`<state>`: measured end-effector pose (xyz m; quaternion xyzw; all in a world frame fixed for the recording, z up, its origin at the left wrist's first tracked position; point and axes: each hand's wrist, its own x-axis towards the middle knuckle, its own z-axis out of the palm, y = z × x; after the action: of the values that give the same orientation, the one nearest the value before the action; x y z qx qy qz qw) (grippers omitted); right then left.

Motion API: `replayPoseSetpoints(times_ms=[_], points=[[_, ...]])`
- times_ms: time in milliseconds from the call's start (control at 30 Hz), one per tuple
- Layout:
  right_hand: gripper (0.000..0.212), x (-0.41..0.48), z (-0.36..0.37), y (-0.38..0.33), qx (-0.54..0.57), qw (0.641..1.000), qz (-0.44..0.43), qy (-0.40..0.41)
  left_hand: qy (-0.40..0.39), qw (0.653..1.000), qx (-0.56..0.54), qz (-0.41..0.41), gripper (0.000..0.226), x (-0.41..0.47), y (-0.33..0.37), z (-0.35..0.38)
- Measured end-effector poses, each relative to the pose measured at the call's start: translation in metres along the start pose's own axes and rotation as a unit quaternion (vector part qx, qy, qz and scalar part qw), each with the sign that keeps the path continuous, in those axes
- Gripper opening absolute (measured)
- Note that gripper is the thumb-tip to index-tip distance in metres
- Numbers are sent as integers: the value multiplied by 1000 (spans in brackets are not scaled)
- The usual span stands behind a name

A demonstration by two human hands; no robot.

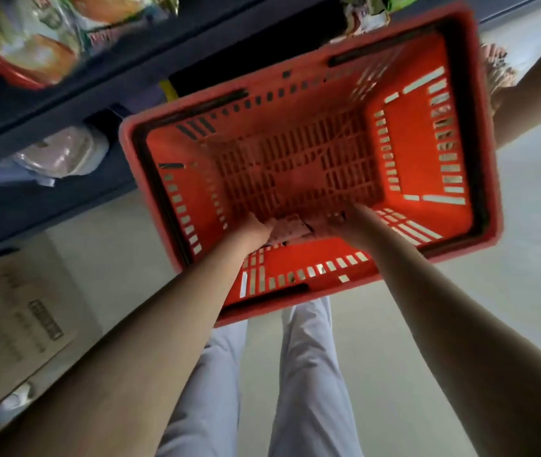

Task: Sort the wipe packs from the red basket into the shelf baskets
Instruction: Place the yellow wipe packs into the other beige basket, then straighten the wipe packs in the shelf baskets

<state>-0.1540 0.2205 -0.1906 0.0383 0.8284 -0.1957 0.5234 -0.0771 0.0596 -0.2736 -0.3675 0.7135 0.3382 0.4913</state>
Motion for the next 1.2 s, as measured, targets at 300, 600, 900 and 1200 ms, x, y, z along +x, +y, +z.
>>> replayPoseSetpoints(times_ms=[300,600,900,1200], points=[[60,49,19,32,42,998,14,-40,23,989,-142,-46,78,13,-10,19],[68,65,24,41,1,995,66,-71,-35,981,-164,-96,81,22,-12,21],[46,58,20,48,240,963,121,4,-1,931,-360,-59,62,-4,-2,7],[23,-127,-65,-6,508,855,-94,56,54,827,-545,126,42,-181,5,-67]])
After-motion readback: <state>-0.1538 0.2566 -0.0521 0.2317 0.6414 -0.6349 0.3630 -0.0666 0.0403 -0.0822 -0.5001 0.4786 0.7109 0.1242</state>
